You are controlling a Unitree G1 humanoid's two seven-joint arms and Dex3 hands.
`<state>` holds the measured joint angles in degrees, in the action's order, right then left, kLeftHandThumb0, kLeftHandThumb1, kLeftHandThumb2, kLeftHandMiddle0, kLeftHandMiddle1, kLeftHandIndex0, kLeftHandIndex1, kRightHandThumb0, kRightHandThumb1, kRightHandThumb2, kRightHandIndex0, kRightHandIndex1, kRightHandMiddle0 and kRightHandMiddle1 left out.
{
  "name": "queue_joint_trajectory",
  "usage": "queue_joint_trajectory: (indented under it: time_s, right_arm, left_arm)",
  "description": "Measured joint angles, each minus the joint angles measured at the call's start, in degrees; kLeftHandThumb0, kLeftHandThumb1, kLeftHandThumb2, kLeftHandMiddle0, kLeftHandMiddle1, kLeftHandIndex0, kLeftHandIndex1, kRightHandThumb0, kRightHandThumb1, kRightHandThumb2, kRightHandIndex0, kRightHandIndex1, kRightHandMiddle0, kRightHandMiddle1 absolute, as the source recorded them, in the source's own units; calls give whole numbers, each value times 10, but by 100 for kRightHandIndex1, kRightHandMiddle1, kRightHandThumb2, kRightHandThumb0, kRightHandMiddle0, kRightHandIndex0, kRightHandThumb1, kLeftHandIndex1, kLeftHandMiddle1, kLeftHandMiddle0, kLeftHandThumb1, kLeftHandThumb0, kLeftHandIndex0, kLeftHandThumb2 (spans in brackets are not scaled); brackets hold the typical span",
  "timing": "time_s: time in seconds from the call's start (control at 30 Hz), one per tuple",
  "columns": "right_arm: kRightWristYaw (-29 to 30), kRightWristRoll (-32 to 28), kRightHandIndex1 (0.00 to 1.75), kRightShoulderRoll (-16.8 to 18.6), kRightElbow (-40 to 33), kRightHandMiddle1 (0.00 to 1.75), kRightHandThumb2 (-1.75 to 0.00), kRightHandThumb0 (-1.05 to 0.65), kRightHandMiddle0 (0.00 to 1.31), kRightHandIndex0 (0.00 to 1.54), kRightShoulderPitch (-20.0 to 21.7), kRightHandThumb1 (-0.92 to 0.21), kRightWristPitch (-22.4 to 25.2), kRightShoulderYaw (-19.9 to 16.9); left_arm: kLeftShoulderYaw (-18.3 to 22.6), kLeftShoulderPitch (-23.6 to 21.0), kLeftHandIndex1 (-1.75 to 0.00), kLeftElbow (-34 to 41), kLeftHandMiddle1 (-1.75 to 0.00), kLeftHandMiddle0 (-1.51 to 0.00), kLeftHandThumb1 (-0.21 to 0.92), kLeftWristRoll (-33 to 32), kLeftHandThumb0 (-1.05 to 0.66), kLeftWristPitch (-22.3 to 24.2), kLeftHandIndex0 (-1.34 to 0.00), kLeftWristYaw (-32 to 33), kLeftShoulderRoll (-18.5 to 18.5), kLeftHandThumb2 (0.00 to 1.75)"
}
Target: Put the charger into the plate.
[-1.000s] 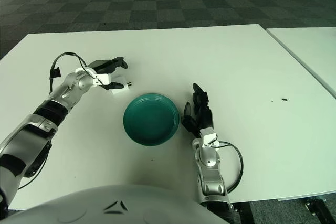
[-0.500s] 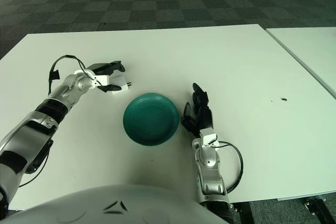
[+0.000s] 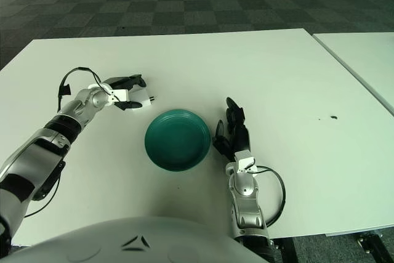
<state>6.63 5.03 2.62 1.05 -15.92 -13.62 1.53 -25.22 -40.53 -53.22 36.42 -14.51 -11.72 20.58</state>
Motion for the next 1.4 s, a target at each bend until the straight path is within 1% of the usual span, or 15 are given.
queue_joint_trajectory:
  time_s: [0.5, 1.17, 1.23, 1.4]
  right_arm:
    - [0, 0, 0, -2, 2, 40, -93, -85, 0, 14, 1, -92, -1, -1]
    - [-1, 0, 0, -6, 5, 40, -91, -86, 0, 13, 0, -92, -5, 0]
    - [-2, -1, 0, -6, 5, 39, -90, -86, 0, 13, 0, -92, -4, -1]
    - [-3, -1, 0, -6, 5, 38, -89, -87, 0, 12, 0, -92, -3, -1]
  left_arm:
    - [-8, -10, -87, -37, -1, -28, 92, 0, -105, -21, -2, -2, -5, 70]
    - [-20, -33, -88, -113, -3, -33, 92, -1, -105, -42, -1, 27, -28, 74]
    - [-22, -34, -89, -120, -3, -34, 92, -1, -105, -44, -1, 33, -30, 74]
    - [-25, -34, -98, -129, -6, -41, 92, -1, -103, -45, -2, 47, -33, 74]
